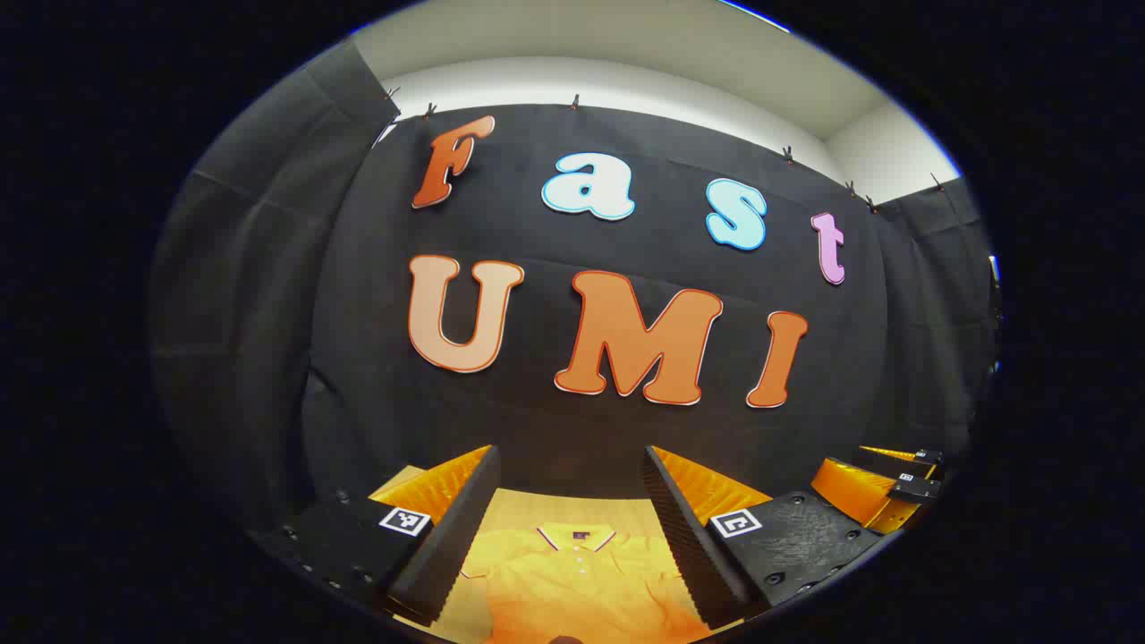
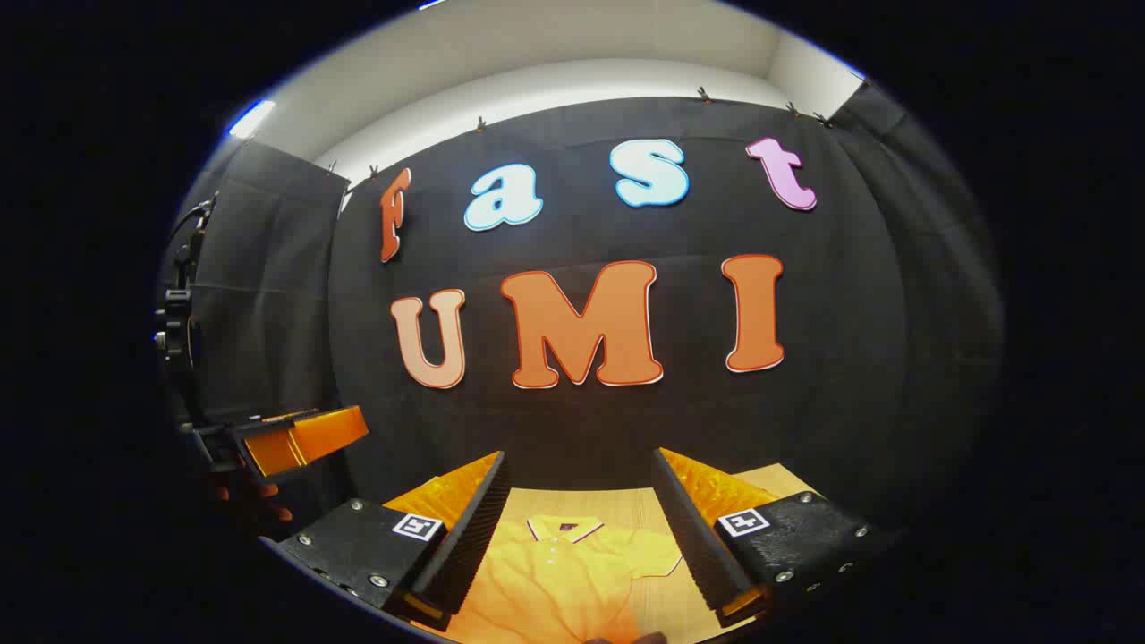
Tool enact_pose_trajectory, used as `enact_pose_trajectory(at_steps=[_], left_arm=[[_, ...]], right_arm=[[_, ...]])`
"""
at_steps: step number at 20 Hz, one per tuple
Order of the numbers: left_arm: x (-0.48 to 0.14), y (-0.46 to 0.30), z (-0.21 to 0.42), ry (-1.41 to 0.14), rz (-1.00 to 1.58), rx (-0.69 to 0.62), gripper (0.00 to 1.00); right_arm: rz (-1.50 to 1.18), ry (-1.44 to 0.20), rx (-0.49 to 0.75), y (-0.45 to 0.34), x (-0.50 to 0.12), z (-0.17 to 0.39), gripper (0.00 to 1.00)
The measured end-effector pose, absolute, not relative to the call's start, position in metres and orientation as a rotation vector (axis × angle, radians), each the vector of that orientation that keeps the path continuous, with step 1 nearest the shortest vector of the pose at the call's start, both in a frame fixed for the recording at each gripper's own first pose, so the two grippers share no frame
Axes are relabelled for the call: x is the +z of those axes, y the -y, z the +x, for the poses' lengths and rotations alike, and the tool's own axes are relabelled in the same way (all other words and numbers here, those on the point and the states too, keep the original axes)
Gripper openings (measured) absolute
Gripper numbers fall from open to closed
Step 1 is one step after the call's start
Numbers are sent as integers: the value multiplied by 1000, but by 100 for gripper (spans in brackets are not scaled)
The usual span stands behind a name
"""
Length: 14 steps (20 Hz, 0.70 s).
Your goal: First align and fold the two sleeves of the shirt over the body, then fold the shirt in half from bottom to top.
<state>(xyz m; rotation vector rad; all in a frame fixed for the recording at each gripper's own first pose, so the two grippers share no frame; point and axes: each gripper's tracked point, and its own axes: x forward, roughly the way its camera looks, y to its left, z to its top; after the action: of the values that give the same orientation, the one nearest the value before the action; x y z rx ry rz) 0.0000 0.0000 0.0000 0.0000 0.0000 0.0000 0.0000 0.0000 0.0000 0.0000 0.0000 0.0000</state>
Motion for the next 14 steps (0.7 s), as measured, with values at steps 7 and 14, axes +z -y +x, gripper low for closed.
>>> enact_pose_trajectory(at_steps=[7,14], left_arm=[[-33,20,-17,-63,60,-30,96],[-36,13,-22,-37,91,-29,98]], right_arm=[[1,-21,-52,26,-13,-13,96],[-20,-29,-59,26,-31,-8,96]])
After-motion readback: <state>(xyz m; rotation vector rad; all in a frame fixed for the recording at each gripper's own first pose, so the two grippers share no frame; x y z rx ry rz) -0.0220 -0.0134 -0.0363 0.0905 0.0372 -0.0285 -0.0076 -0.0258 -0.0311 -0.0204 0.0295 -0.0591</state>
